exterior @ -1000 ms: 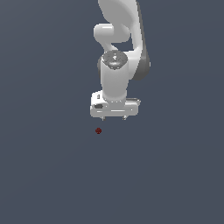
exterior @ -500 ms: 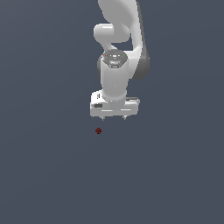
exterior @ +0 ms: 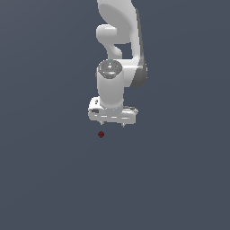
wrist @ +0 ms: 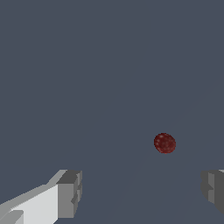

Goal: Pick up the object and move it to a goal position.

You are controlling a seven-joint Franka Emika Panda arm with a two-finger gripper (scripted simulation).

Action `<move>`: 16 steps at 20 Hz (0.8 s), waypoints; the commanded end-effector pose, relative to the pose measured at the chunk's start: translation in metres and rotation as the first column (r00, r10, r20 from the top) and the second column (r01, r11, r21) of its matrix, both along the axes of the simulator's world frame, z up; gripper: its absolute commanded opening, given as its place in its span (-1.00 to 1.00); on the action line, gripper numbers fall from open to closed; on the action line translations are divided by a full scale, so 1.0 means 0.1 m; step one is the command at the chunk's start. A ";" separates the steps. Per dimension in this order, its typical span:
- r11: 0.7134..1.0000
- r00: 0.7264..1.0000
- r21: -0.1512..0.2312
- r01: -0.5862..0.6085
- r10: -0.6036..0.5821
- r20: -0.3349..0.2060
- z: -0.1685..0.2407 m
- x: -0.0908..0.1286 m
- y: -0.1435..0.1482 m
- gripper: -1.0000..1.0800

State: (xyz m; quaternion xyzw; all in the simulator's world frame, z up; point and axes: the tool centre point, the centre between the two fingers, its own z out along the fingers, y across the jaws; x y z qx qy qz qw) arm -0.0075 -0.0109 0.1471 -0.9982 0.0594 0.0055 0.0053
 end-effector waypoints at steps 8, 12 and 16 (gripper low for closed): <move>0.950 0.950 -0.001 0.313 -0.313 0.002 -0.46 -0.08 -0.37 0.92; 0.910 0.910 -0.005 0.415 -0.415 0.004 -0.61 -0.12 -0.51 0.92; 0.874 0.874 -0.008 0.485 -0.485 0.007 -0.72 -0.15 -0.61 0.92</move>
